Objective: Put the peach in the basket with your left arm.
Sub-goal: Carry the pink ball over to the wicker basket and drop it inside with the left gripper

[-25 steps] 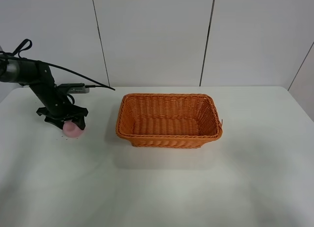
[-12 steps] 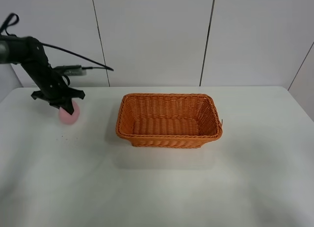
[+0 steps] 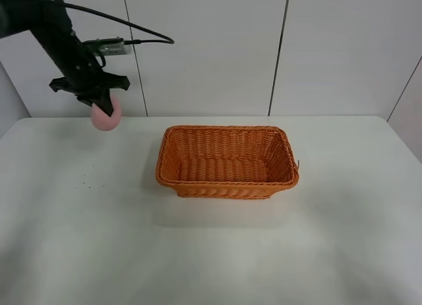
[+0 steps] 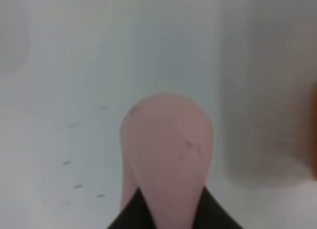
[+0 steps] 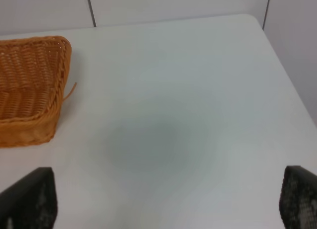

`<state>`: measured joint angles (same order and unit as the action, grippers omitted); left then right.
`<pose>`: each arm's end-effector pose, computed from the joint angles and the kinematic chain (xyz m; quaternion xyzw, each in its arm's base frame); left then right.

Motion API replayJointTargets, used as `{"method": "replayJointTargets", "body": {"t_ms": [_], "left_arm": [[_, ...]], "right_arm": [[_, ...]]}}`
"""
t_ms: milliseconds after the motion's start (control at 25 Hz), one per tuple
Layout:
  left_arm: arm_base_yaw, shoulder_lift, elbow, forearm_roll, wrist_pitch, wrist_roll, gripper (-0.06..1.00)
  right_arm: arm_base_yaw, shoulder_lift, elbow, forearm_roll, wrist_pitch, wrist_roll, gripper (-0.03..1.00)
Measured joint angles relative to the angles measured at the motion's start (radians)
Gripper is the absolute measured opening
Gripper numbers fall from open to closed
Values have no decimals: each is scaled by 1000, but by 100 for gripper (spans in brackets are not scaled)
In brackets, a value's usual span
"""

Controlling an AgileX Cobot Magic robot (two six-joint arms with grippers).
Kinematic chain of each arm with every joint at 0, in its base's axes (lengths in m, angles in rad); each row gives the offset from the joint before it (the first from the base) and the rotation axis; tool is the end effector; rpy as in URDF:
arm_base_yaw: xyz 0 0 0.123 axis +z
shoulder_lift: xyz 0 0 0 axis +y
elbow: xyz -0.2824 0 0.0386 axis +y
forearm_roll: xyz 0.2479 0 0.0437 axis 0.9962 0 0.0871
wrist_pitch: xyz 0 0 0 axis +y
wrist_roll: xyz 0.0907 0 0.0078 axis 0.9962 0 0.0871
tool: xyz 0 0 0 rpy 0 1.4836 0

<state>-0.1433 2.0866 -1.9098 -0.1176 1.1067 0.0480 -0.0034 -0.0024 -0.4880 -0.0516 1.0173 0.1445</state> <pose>0.4518 -0.0748 0.2648 0.0777 0.9779 -0.0653 0.1829 -0.0021 -0.0040 0.2774 0.0627 0.8417 0.0120 0.5362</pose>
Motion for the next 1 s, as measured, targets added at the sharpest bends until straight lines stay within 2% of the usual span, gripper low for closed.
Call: {"method": "replayJointTargets", "body": {"t_ms": [320, 480, 640, 840, 920, 1000], "left_arm": [[-306, 100, -148, -5, -3, -24, 13], [-419, 223, -259, -8, -18, -32, 13], [-475, 335, -304, -12, -49, -32, 13], [-477, 405, -301, 4, -67, -31, 14], [-475, 405, -300, 8, -75, -31, 22], [-475, 405, -300, 8, -80, -29, 41]], "right_arm": [[0, 0, 0, 0, 0, 0, 69], [0, 0, 0, 0, 0, 0, 69], [0, 0, 0, 0, 0, 0, 69], [0, 0, 0, 0, 0, 0, 69], [0, 0, 0, 0, 0, 0, 69], [0, 0, 0, 0, 0, 0, 69]]}}
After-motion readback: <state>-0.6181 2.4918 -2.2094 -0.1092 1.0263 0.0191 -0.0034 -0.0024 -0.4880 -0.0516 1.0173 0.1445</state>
